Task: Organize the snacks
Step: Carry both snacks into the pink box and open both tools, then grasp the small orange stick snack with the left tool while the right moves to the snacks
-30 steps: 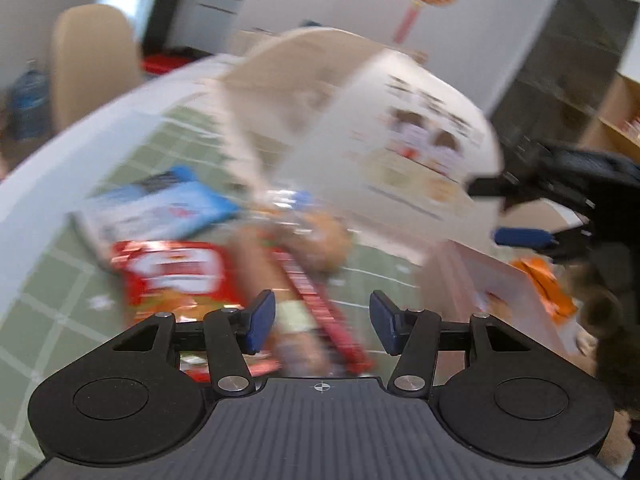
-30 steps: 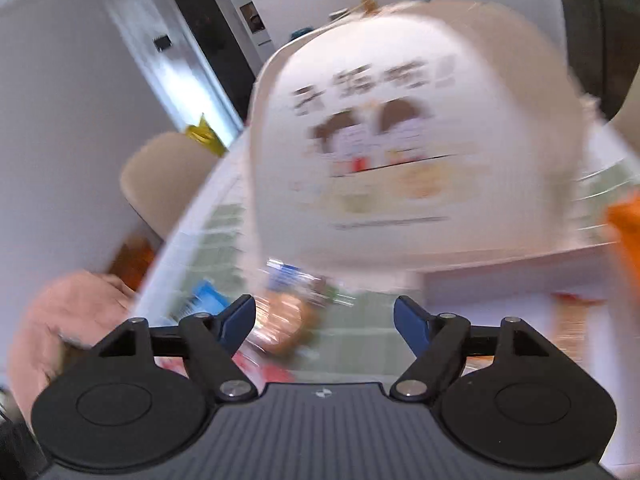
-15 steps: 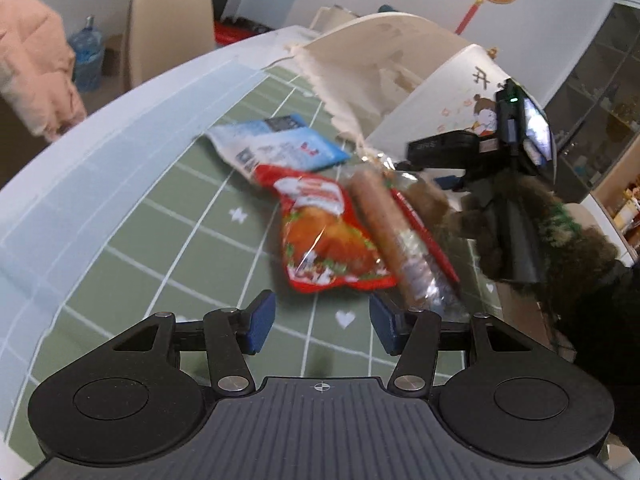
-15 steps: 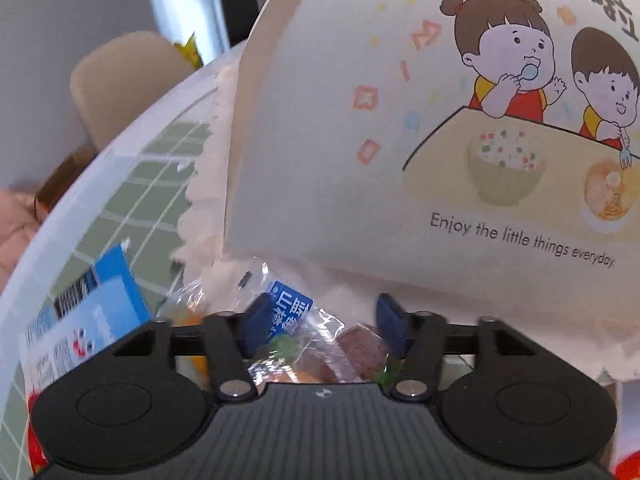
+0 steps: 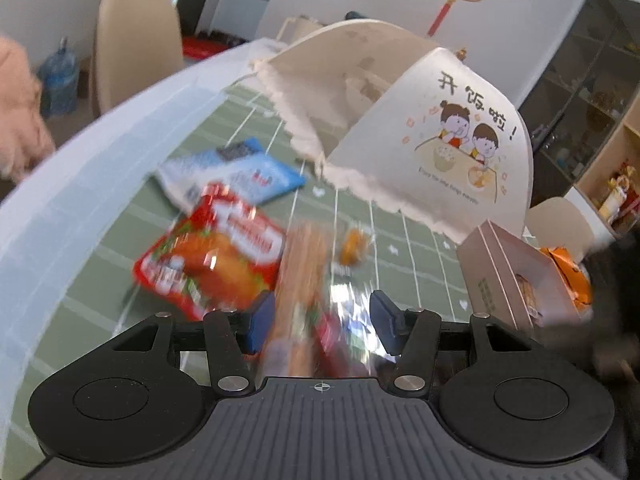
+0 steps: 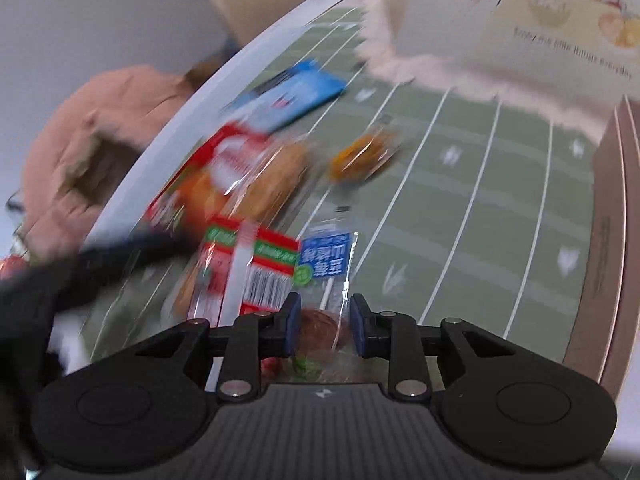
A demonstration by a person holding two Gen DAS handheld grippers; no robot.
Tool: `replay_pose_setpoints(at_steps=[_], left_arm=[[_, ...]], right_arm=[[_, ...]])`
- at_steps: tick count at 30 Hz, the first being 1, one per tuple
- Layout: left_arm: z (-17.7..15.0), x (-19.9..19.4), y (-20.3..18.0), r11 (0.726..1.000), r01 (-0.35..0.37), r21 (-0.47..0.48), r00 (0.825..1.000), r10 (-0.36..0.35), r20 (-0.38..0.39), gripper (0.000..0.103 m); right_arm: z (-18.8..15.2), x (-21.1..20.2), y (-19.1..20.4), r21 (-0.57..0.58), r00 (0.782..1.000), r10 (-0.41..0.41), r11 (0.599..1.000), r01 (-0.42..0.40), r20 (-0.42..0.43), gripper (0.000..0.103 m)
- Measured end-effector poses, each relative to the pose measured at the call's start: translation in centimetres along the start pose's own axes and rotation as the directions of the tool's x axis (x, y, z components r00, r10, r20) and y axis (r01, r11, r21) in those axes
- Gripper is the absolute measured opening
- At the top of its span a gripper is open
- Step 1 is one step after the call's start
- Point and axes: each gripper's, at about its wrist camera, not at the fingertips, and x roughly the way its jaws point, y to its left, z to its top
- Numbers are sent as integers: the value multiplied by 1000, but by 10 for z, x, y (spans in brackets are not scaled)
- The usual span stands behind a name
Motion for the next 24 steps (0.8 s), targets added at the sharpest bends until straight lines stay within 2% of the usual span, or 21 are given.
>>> replay_pose_setpoints(at_steps=[3, 4, 5, 8, 12, 14, 16, 18, 21, 24], left_arm=[[23, 14, -20, 995, 3, 96, 999, -7, 42, 57], [31, 23, -28, 991, 6, 132, 999, -11, 31, 57], [37, 37, -36, 985, 5, 173, 1000, -6, 6, 57], [42, 79, -58, 952, -55, 300, 997, 70, -40, 57], [39, 121, -71, 910, -87, 406, 987, 136, -92, 56], [37, 131, -72, 908, -85, 410, 982, 145, -117, 44], [36, 132, -72, 916, -62, 396, 983, 124, -134, 32], [35, 130, -72, 919, -23, 393, 982, 94, -164, 28], [26, 120, -71, 924, 57, 377, 977, 26, -211, 28], [14, 99, -76, 926, 86, 367, 973, 0, -229, 25]], right_arm=[[-25, -22, 12, -24, 999, -5, 1000, 6, 50, 27], [-32, -29, 15, -29, 997, -26, 999, 28, 79, 32], [-40, -38, 17, -28, 993, -52, 998, 55, 105, 42], [-61, -62, 18, -6, 980, -119, 993, 121, 161, 54], [-80, -89, 17, -15, 951, -226, 972, 234, 209, 54], [-89, -103, 16, -15, 939, -254, 964, 265, 230, 63], [-95, -113, 12, -1, 930, -275, 959, 284, 245, 66], [-104, -120, 7, 13, 924, -292, 954, 298, 246, 66], [-121, -124, -5, 46, 930, -295, 955, 292, 218, 66], [-132, -118, -13, 80, 937, -297, 954, 287, 184, 66]])
